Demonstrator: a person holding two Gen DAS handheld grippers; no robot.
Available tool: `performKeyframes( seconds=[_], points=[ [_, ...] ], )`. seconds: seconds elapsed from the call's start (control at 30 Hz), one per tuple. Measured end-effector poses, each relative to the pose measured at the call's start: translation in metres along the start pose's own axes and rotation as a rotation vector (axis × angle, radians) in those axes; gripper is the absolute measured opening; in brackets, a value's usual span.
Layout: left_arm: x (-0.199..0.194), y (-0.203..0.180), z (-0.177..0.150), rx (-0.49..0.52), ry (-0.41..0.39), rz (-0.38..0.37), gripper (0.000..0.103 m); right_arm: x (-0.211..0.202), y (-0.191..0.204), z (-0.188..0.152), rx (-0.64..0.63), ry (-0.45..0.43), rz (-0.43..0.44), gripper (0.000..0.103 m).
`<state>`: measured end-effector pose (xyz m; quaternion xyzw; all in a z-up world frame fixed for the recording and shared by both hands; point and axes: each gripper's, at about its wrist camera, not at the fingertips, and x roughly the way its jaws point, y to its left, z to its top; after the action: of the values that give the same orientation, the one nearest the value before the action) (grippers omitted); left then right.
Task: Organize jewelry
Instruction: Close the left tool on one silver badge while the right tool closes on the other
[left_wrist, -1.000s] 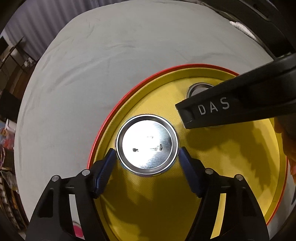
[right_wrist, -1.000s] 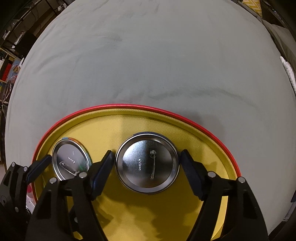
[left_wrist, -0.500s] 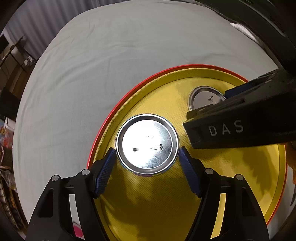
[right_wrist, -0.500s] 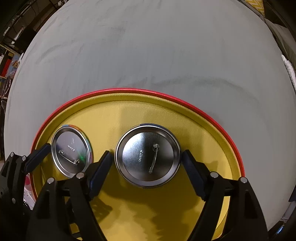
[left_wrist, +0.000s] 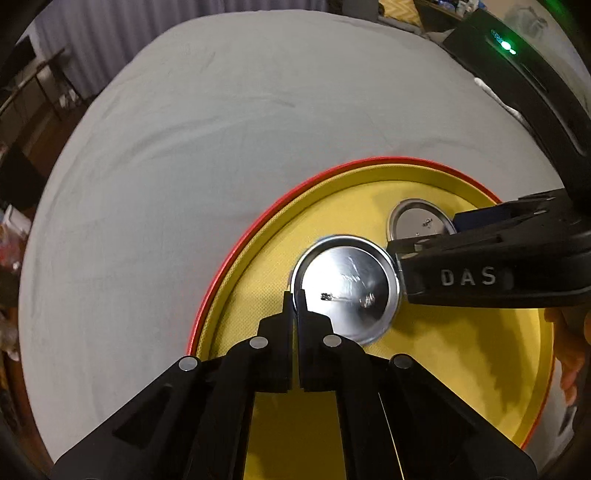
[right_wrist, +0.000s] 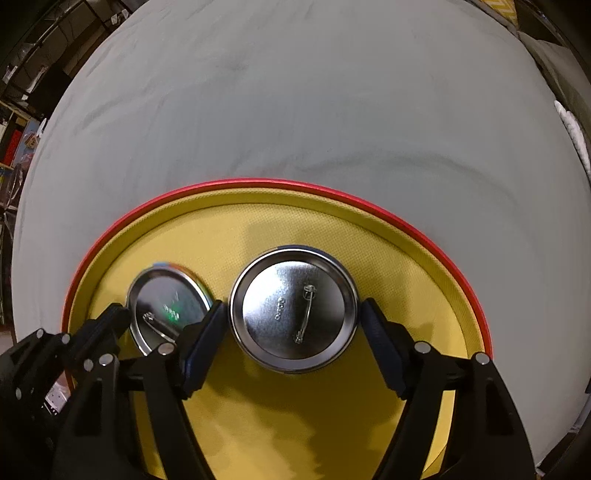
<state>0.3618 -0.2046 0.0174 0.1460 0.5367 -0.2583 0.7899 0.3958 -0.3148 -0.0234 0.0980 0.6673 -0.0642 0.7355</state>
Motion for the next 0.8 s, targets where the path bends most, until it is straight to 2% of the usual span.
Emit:
performKeyframes(
  seconds=[0.13,0.17,0.23,0.27,0.3,0.43,0.8],
  points=[
    [0.001,0.0,-0.002,-0.005,-0.002,-0.007,0.002,-0.006,-0.001,0.004,0.004,-0.003,0.008,0.07],
    [0.001,-0.001,-0.002,-0.004,-0.003,-0.008,0.005,-0.006,-0.001,0.004,0.0,-0.003,0.007,0.07],
    [-0.003,-0.002,0.0,-0.008,-0.008,-0.022,0.024,-0.007,-0.003,0.004,-0.006,-0.003,0.013,0.07],
    [-0.004,-0.003,0.001,-0.009,-0.013,-0.025,0.051,-0.009,-0.003,0.004,-0.011,-0.002,0.016,0.07],
    [-0.007,-0.008,0.003,0.001,-0.032,-0.027,0.067,-0.011,-0.004,0.004,-0.016,-0.002,0.019,0.07],
    [-0.011,-0.019,0.005,0.034,-0.053,-0.041,0.071,-0.01,-0.011,0.002,-0.017,-0.003,0.032,0.07],
    [0.017,-0.037,0.006,0.135,0.011,0.074,0.079,-0.009,-0.027,-0.006,-0.048,-0.014,0.064,0.07]
  ],
)
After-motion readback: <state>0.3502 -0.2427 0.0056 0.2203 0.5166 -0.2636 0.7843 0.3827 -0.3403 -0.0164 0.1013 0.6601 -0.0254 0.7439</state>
